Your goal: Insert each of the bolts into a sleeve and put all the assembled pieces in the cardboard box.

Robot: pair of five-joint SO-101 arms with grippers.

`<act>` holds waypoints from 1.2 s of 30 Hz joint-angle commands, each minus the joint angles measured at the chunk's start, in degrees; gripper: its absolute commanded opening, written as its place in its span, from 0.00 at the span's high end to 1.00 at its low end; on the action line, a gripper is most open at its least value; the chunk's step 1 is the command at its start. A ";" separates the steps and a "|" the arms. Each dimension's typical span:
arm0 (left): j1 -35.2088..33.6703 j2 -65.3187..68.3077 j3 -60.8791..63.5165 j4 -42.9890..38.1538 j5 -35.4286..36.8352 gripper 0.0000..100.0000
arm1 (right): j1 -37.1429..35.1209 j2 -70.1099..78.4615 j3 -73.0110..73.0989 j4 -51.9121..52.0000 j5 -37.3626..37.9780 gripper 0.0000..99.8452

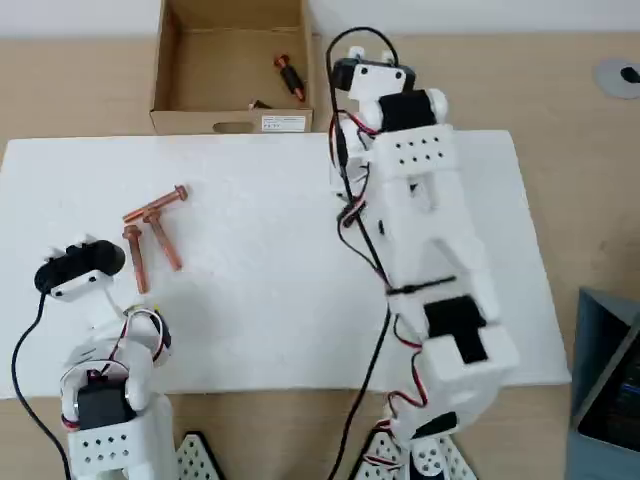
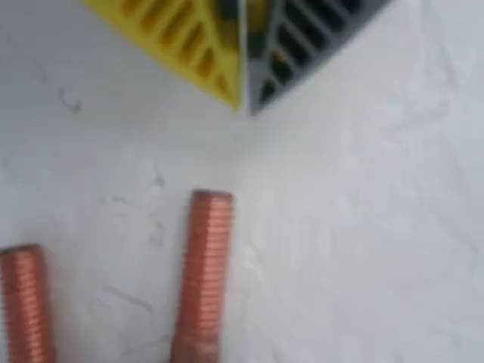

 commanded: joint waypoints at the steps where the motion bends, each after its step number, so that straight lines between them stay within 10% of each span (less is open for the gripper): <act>1: -0.70 -0.48 -0.53 -0.44 0.44 1.00 | -0.40 4.09 -3.56 -0.79 -2.11 0.83; 36: -0.70 -0.48 -0.53 -0.44 0.44 1.00 | -0.57 27.74 -21.85 -1.05 -4.75 0.83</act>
